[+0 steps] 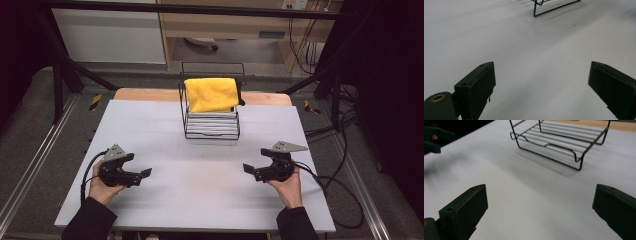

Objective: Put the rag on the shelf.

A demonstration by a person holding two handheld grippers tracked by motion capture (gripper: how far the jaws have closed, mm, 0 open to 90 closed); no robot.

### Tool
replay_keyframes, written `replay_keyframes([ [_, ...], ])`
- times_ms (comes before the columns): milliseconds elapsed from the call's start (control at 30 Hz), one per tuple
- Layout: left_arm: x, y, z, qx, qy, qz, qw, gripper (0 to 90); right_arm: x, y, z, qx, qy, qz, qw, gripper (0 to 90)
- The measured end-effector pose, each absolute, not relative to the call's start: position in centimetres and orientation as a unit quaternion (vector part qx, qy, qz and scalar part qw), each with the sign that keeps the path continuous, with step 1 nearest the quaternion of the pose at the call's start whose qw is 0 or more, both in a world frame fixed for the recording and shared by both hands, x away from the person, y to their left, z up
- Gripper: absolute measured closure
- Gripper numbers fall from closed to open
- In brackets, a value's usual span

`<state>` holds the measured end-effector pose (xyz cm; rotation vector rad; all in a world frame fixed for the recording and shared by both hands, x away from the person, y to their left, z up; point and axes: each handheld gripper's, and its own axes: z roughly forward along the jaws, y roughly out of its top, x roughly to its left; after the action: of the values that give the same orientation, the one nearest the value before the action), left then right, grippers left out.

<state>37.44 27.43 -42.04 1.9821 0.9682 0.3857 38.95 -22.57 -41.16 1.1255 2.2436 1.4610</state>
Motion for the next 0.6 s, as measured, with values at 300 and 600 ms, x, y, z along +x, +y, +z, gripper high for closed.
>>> replay_keyframes([
  [300,36.7,28.5,-43.5,0.799,0.394,0.155,0.428,8.1,37.4,-24.7,-44.0,0.400,0.773,0.481,0.107,0.5],
  [600,36.3,28.7,-44.2,0.800,0.396,0.153,0.423,8.1,36.7,-25.7,-44.8,0.399,0.779,0.473,0.098,0.5],
])
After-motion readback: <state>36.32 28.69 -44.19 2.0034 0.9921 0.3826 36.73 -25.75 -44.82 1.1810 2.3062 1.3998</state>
